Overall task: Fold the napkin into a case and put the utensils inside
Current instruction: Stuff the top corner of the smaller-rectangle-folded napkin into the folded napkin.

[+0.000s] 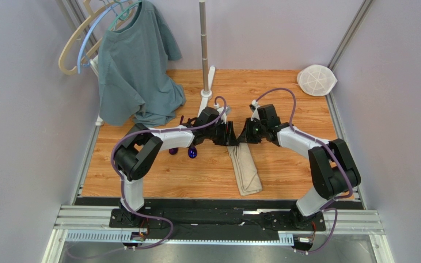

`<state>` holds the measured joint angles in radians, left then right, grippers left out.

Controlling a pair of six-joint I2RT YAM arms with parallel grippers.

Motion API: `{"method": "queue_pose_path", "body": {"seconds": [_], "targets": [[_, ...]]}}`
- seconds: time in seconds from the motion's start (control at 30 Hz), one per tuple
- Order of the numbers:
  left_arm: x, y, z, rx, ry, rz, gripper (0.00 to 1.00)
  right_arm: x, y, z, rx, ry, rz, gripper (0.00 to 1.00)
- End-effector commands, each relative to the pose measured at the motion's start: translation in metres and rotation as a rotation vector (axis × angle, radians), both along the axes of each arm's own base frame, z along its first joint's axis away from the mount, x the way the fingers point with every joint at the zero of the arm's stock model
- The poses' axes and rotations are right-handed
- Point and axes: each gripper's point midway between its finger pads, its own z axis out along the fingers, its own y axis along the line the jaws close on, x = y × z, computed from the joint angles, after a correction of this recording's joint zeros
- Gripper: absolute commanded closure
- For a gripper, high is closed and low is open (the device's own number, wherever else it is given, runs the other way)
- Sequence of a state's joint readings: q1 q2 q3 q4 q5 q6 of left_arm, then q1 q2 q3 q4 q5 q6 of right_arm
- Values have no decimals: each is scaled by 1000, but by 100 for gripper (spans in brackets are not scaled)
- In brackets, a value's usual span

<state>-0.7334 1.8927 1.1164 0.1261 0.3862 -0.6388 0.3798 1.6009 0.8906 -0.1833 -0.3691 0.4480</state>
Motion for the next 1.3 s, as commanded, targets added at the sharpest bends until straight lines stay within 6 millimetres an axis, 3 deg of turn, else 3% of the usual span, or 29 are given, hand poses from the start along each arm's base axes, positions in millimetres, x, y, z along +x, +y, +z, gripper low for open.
{"method": "queue_pose_path", "body": {"seconds": [0.0, 0.43, 0.6, 0.7, 0.73, 0.87, 1.03, 1.27], "targets": [[8, -17, 14, -54, -24, -26, 47, 10, 10, 19, 71, -12, -5, 100], [-7, -34, 16, -186, 58, -90, 52, 16, 16, 22, 115, 0, -50, 98], [-6, -31, 20, -181, 56, -70, 50, 15, 16, 16, 105, 9, -43, 97], [-4, -29, 12, -136, 80, -58, 60, 10, 18, 17, 107, 9, -40, 90], [-4, -28, 6, -118, 98, -48, 68, 10, 18, 20, 110, 2, -44, 86], [-3, -23, 0, -102, 102, -22, 84, 6, 12, 22, 94, -12, -60, 73], [-1, -18, 4, -123, 70, 4, 93, -1, 7, 25, 67, -31, -65, 63], [-2, -18, 5, -174, 75, 16, 95, -8, 20, 22, 61, -26, -45, 62]]}}
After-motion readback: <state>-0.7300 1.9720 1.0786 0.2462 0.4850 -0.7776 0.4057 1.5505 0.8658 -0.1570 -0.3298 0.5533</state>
